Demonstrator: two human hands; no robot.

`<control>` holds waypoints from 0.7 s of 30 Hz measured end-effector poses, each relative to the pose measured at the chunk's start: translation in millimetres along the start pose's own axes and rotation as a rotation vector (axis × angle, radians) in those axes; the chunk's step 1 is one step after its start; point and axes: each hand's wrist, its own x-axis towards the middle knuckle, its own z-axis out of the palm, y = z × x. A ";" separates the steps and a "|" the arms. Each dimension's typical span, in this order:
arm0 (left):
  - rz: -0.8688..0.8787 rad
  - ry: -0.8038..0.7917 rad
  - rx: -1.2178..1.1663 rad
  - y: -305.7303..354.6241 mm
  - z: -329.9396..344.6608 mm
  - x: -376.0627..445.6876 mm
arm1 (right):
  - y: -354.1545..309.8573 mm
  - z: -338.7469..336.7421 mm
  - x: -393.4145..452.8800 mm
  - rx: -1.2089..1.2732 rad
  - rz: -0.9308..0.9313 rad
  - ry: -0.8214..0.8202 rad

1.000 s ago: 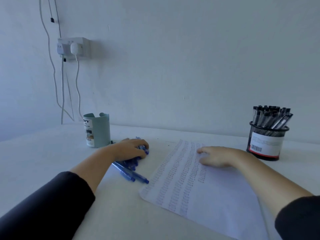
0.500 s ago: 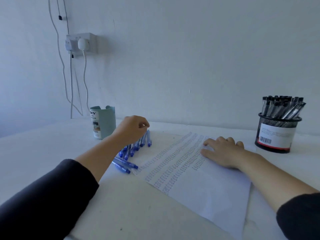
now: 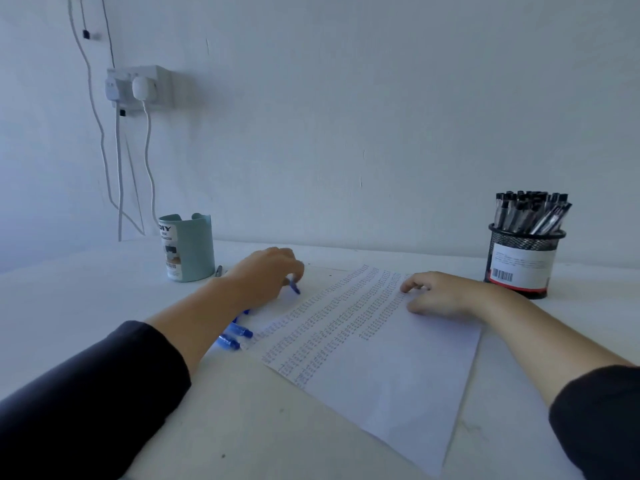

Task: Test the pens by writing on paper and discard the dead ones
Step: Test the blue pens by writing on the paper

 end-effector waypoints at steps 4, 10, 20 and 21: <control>0.095 0.448 -0.225 23.9 -9.0 -5.8 | -1.3 -0.2 0.8 -0.032 -0.012 -0.001; 0.109 0.734 -0.265 54.3 -4.1 -1.2 | -2.5 1.2 1.7 -0.061 -0.033 0.024; -0.145 0.489 0.043 85.9 -9.4 -1.0 | 0.1 2.4 1.7 -0.062 -0.040 0.037; -0.134 0.491 0.047 86.0 -7.6 -2.9 | 0.5 2.4 1.7 -0.060 -0.040 0.035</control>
